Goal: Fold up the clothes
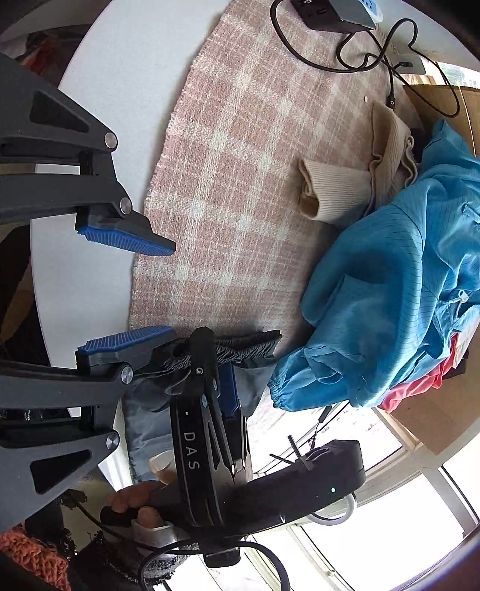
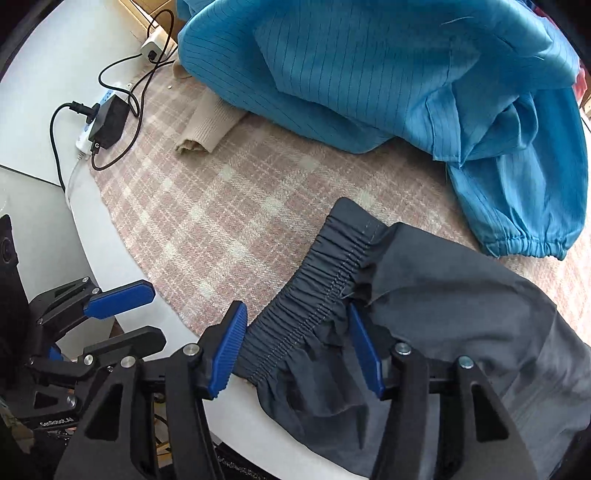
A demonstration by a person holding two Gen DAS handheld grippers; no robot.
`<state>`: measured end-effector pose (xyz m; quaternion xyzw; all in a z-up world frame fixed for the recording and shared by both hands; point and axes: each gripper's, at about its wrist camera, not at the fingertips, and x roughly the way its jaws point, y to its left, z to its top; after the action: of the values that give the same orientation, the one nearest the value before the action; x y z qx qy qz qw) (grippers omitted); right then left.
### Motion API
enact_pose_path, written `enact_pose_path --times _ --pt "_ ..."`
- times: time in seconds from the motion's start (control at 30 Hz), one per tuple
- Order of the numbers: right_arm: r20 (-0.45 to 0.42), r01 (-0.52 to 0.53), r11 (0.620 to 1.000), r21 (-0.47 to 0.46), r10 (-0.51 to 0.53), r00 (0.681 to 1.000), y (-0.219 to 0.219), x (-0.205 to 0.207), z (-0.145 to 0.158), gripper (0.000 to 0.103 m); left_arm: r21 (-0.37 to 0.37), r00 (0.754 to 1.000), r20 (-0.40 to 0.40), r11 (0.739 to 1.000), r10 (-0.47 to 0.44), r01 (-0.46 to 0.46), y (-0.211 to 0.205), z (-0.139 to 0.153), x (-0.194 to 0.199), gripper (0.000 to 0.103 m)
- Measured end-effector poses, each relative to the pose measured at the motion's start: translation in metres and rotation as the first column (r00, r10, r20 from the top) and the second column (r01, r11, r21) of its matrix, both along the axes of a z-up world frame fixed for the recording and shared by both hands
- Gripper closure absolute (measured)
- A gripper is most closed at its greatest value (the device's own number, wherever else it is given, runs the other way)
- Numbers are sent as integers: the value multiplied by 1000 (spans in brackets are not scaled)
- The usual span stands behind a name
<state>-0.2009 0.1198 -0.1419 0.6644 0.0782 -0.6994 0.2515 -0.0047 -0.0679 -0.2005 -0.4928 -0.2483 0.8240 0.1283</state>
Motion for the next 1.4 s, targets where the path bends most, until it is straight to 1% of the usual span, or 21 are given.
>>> enact_pose_path --times 0.03,0.1,0.23,0.33,0.4,0.47,0.53,0.6,0.67,0.7,0.77,0.87,0.97,1.03,1.1,1.17,1.2,1.3,1.33,1.37,1.4 --pt "11 9 1000 -24 -9 1000 7 -1 3 63 -3 1000 -4 1000 -18 18 3 0 -3 67" --pt "25 23 998 -65 -22 999 20 -1 9 75 -13 998 -13 998 -55 55 10 1 -9 64" --pt "26 47 995 -93 -44 999 41 0 16 95 -25 996 -4 995 -93 93 16 3 -20 63" --pt "34 74 992 -106 -71 997 54 0 14 95 -33 993 5 992 -120 120 20 4 -27 63" --pt "59 102 985 -140 -95 994 63 -3 13 95 -39 990 10 990 -138 138 23 5 -33 63" --pt "101 142 966 -216 -122 987 68 -6 13 94 -44 988 16 987 -156 156 25 6 -38 63" --pt "152 212 927 -310 -172 973 86 -6 18 92 -49 985 22 983 -174 174 28 7 -43 63" --pt "130 259 901 -349 -227 965 116 0 26 89 -72 982 20 979 -189 190 35 14 -47 63" --pt "89 317 885 -342 -305 948 153 9 30 87 -96 979 18 974 -204 205 42 22 -51 63" --pt "81 353 872 -339 -347 934 174 15 31 87 -108 977 17 971 -212 212 46 26 -54 63" --pt "100 439 827 -351 -433 896 223 28 29 87 -132 974 15 965 -227 227 53 34 -58 63" --pt "102 573 737 -359 -579 809 306 55 34 87 -171 960 3 946 -280 276 80 48 -69 63" --pt "77 685 634 -357 -711 699 393 88 43 87 -199 921 -23 904 -389 377 136 67 -91 63" --pt "53 746 563 -355 -785 617 454 115 50 86 -230 882 -34 863 -470 451 187 78 -105 63" --pt "19 805 484 -344 -853 521 520 147 56 79 -258 835 -53 815 -548 518 244 87 -119 63" --pt "-23 853 404 -331 -907 421 586 180 61 69 -250 789 -64 775 -611 580 305 92 -133 63" --pt "-56 874 371 -315 -926 373 618 197 64 69 -247 768 -66 757 -637 606 336 92 -138 63" --pt "-128 935 249 -252 -967 222 715 246 64 67 -237 726 -40 713 -686 660 426 84 -162 63" --pt "-137 948 213 -236 -973 184 744 259 61 63 -233 712 -31 697 -702 678 456 81 -170 63" --pt "-143 958 179 -224 -978 150 773 270 58 62 -229 697 -21 682 -717 694 486 77 -178 63" --pt "-145 963 156 -219 -981 126 798 279 53 62 -225 682 -12 666 -731 711 516 74 -186 63"
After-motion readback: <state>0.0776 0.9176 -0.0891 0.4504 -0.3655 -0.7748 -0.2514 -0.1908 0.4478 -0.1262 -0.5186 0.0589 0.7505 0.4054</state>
